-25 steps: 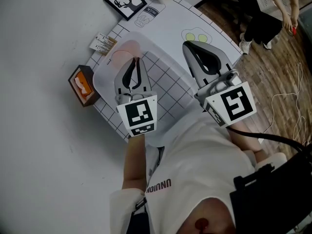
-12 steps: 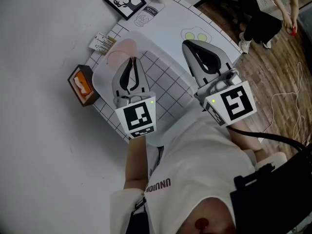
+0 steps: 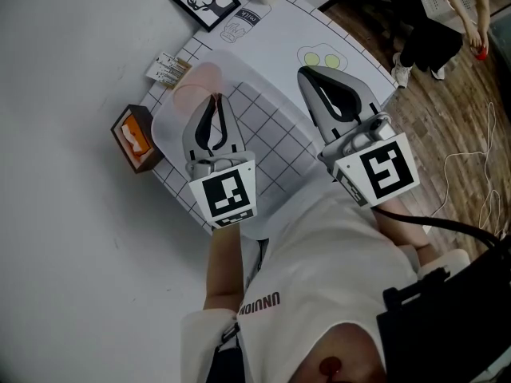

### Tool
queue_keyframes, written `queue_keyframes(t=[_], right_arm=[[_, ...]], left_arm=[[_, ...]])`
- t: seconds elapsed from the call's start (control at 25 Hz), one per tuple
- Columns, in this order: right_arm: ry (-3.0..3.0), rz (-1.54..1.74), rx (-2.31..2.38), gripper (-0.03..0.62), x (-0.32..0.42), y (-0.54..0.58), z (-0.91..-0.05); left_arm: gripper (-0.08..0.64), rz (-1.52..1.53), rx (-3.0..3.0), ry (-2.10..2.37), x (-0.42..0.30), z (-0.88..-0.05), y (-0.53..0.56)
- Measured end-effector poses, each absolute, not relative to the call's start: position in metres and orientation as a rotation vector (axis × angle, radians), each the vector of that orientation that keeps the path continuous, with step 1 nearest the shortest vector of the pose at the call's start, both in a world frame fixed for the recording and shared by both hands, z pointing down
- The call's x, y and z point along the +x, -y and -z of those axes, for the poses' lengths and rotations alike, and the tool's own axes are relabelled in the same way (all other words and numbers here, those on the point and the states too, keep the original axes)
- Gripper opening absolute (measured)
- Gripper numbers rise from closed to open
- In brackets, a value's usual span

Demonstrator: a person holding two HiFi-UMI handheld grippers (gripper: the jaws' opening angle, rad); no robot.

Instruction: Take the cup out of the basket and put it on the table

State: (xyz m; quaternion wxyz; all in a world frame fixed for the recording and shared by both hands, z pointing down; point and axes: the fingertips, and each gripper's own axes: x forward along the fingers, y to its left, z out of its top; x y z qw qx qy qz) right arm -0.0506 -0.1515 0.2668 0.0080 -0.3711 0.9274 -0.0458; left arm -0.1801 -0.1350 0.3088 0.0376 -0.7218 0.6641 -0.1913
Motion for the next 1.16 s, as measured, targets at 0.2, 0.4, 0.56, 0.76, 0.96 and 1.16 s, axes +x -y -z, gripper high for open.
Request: queue_keyframes(t=[0.2, 0.4, 0.56, 0.76, 0.96, 1.16], right_arm=[[-2.910, 0.125, -1.154, 0.018, -0.0524, 0.1500, -0.2664], [-2.909, 0.122, -1.153, 0.018, -0.0516, 0.1499, -0.2663], [-2.909, 0.122, -1.152, 0.018, -0.0514, 0.1498, -0.2665], [-2.904, 0.125, -1.153, 0.018, -0.0505, 0.1498, -0.2661], [-2.902, 0.126, -1.149, 0.018, -0.0503, 0.1493, -0.2662], [-2.902, 0.127, -1.151, 0.018, -0.0509, 0.1503, -0.2656]], left_arm=[[0.029, 0.591, -2.209, -2.041, -0.1809, -0.3084, 0.1343], [0.029, 0.598, -2.209, -2.044, -0.1806, -0.3100, 0.1339], [0.029, 0.601, -2.209, -2.043, -0.1801, -0.3098, 0.1340], [0.029, 0.601, -2.208, -2.041, -0.1795, -0.3091, 0.1338], [0.029, 0.603, -2.206, -2.040, -0.1791, -0.3094, 0.1333], [0.029, 0.603, -2.205, -2.040, -0.1801, -0.3088, 0.1343]])
